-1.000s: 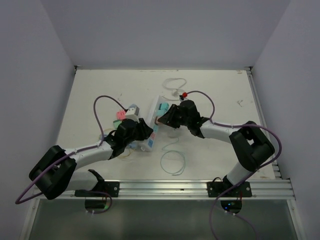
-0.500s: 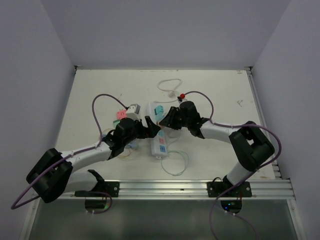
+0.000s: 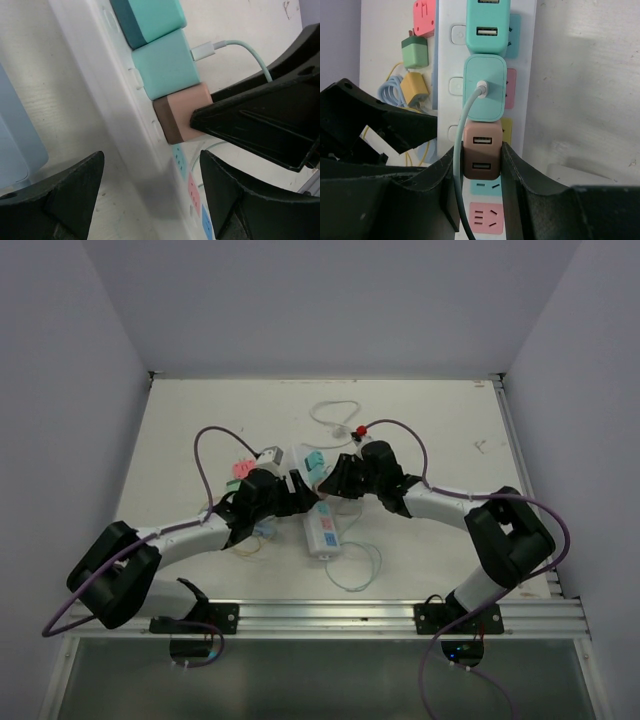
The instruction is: Pull the plug off the socket
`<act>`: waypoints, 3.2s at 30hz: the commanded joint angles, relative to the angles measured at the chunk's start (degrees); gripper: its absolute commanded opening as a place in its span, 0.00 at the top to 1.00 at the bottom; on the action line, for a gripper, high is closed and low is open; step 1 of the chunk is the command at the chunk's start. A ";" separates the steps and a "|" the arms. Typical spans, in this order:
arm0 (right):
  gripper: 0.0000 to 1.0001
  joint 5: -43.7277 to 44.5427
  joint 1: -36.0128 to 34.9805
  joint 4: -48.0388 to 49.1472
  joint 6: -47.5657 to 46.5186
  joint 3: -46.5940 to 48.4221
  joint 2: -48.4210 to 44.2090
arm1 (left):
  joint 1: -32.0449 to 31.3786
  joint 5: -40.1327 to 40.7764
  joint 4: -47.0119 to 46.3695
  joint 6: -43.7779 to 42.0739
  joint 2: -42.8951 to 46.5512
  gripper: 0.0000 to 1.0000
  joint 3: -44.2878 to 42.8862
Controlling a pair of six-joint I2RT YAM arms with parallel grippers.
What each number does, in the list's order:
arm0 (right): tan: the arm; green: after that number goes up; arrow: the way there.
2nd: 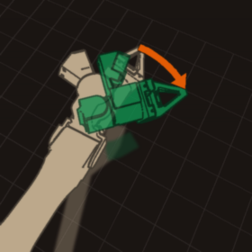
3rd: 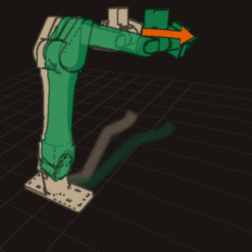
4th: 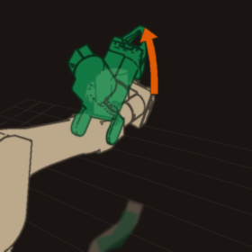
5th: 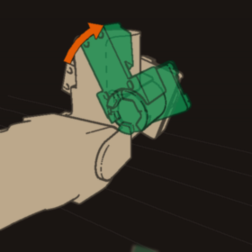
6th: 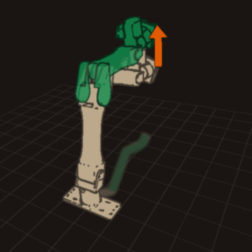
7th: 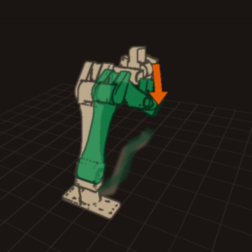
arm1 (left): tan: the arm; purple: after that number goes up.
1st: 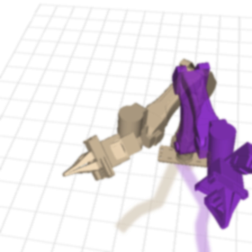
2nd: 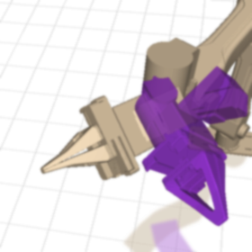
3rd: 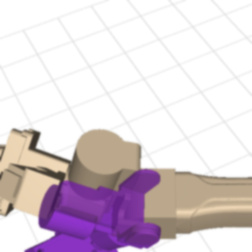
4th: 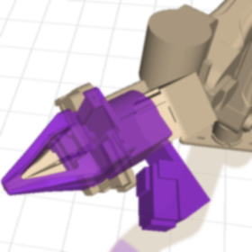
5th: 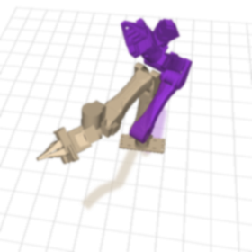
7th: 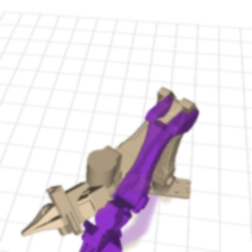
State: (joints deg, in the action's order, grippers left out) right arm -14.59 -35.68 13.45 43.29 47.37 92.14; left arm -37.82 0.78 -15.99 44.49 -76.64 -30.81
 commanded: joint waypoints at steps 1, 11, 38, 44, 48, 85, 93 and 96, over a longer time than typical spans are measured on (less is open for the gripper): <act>1.00 -3.25 -0.27 4.83 -1.19 0.96 -3.11 | 1.87 -3.67 -1.15 3.32 -0.88 0.21 -0.66; 1.00 -3.78 -0.79 5.53 -1.10 1.05 -2.49 | 4.07 -14.48 -9.67 7.80 -6.85 0.35 0.49; 1.00 4.03 -1.23 -2.64 -3.03 -0.88 -14.08 | 4.07 1.94 4.47 4.90 -0.62 1.00 -0.66; 1.00 4.22 -1.14 -3.96 -4.00 -1.67 -16.90 | 4.07 5.19 7.11 4.03 1.93 1.00 -2.32; 1.00 4.39 -0.97 -4.22 -4.26 -2.90 -18.39 | 4.07 7.48 9.13 2.89 3.16 1.00 -3.82; 0.84 -2.02 -0.18 -6.60 -3.30 -4.13 -10.14 | 3.81 4.15 -2.46 -4.67 10.81 1.00 -1.54; 0.39 -2.02 -0.27 -6.33 -3.39 -4.22 -8.55 | 3.46 1.69 -5.72 -7.22 11.51 1.00 0.40; 0.31 -1.93 -0.27 -6.68 -3.47 -4.13 -9.17 | 3.37 0.98 -6.33 -7.57 11.60 1.00 1.10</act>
State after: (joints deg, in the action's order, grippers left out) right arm -15.90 -35.99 5.32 40.10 42.72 83.61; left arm -33.93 3.46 -12.45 38.72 -67.46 -29.56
